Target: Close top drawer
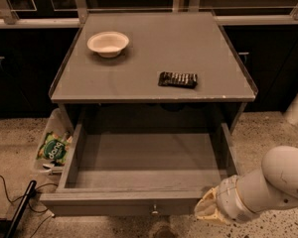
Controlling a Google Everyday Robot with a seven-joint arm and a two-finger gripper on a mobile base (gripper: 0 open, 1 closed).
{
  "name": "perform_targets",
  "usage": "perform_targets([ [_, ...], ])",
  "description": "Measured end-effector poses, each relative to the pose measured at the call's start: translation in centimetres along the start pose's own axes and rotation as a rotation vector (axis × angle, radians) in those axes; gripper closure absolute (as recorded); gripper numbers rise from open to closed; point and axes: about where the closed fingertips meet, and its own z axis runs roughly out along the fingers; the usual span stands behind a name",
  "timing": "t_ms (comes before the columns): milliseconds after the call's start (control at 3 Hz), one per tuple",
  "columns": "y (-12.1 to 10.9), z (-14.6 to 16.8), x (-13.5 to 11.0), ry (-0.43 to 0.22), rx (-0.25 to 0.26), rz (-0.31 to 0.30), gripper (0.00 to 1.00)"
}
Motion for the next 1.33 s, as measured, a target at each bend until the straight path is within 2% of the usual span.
perform_targets([
  [333, -0.18, 0.2, 0.09, -0.004, 0.004, -0.002, 0.81],
  [1333, -0.79, 0.41, 0.0, -0.01, 0.011, -0.018, 0.12],
])
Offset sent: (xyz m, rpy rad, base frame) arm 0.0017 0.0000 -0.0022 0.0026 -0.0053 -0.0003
